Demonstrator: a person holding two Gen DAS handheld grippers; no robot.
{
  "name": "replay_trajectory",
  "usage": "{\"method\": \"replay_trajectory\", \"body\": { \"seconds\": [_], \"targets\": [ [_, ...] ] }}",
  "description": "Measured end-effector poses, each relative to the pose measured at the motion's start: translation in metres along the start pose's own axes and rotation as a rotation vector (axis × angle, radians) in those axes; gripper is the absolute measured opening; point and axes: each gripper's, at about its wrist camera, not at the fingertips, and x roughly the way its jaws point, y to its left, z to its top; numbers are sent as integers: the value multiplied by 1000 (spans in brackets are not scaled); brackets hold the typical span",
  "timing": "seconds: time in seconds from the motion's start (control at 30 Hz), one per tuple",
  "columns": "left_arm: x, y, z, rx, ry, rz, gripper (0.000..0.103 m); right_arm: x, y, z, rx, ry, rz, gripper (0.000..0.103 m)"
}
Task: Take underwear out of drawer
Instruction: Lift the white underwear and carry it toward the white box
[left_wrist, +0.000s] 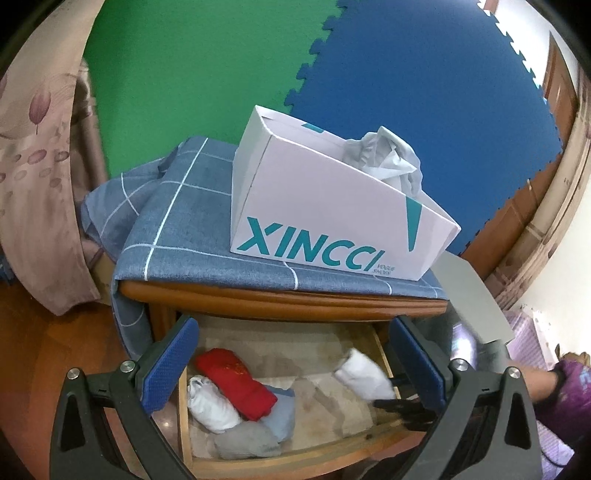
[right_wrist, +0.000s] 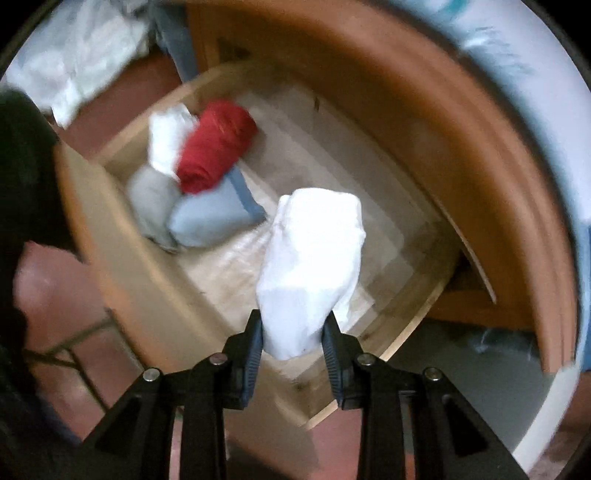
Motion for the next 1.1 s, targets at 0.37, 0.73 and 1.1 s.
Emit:
{"method": "replay_trajectory", "body": {
  "seconds": [0.37,0.73,1.1],
  "targets": [
    [5,-4,-2,11,23,12,101,-82,4,-48,292,-294,204,31],
    [16,-22,-9,109,65,42,101,-123,10,-85,445,-490,260,31],
    [20,-27,-13,158,88,62,101,-157,6,-91,464,-563,224,31]
  ]
}}
